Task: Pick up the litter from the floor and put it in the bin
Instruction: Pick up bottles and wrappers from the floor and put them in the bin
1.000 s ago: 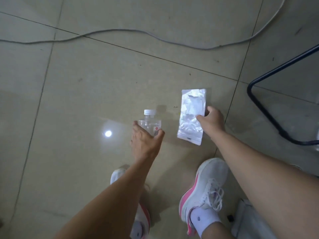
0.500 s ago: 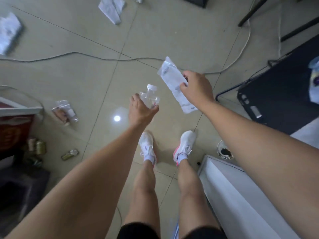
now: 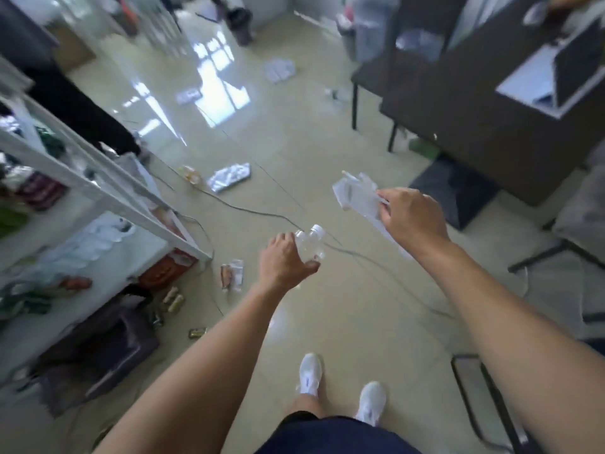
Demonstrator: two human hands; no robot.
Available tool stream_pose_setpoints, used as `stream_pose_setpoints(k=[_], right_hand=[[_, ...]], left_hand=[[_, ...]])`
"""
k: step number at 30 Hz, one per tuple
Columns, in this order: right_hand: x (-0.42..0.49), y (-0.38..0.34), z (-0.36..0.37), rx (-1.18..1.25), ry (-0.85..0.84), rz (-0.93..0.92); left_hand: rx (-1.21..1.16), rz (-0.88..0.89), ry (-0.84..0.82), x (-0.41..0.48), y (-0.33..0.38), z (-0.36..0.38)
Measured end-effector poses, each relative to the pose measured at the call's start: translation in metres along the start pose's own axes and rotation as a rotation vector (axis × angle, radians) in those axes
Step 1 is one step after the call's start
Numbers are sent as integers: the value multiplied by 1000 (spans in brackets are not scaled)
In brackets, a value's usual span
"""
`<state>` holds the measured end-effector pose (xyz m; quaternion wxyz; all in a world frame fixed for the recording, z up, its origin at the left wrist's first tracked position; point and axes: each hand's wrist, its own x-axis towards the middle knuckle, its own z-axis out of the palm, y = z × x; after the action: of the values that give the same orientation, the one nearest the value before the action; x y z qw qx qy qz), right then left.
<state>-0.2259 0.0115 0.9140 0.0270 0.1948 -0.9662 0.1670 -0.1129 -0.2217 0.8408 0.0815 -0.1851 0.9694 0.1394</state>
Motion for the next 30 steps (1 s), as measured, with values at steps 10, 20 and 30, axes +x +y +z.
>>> stream_pose_setpoints(k=[10, 20, 30], right_hand=[[129, -91, -38, -93, -56, -186], [333, -175, 25, -196, -149, -150], [529, -224, 51, -233, -95, -132]], left_hand=[[-16, -132, 119, 92, -54, -107], [-119, -114, 61, 280, -127, -172], [-82, -92, 40, 463, -174, -238]])
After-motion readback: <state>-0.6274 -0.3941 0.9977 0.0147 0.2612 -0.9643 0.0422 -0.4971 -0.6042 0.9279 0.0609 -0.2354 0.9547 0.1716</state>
